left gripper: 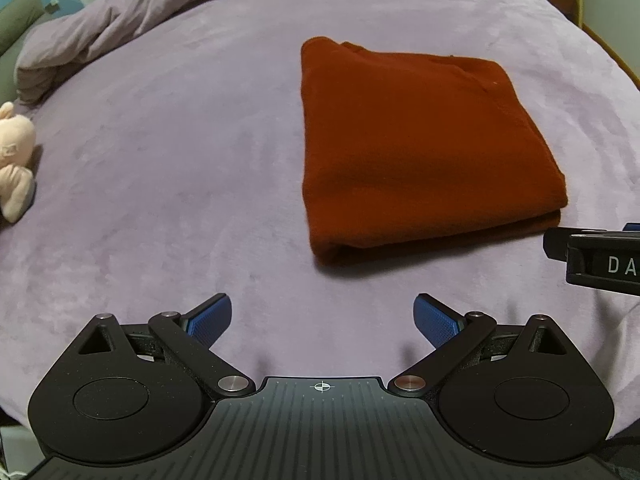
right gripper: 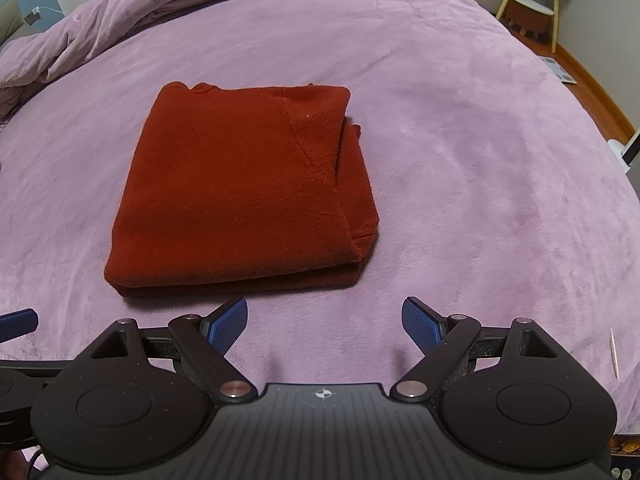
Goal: Fold small clothes
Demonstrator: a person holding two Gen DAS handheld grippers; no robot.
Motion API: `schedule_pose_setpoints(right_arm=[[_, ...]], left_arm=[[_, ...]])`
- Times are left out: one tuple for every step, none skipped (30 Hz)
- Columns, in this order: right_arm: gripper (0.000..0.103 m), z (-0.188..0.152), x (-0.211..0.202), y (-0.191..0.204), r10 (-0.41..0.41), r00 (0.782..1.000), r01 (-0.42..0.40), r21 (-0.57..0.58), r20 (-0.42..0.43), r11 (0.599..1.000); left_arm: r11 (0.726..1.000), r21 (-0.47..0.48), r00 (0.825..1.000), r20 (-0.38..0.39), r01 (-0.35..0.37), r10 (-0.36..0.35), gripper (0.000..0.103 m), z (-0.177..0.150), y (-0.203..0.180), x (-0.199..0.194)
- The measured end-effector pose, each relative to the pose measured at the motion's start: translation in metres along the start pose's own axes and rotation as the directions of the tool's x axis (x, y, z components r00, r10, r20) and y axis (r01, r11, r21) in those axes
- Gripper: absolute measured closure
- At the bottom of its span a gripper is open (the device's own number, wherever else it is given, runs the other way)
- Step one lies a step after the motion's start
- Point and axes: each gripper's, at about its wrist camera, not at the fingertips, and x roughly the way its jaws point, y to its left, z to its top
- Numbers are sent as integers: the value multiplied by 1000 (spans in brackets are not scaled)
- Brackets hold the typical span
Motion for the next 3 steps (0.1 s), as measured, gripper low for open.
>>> schedule_pose_setpoints(right_arm=[[18,0,0,0,-1,1000,1,1,1,1000],[18,0,0,0,-2,1000,2,1,2,1000],[18,0,-1,0,-2,1000,2,1,4,1000]], left_arm=[[1000,1,1000,-1,0,0,3,0,0,0],[1000,2,1000,-1,2,-2,3,0,-1,0],[1000,3,1000,-2,4,-3,3,0,0,1]])
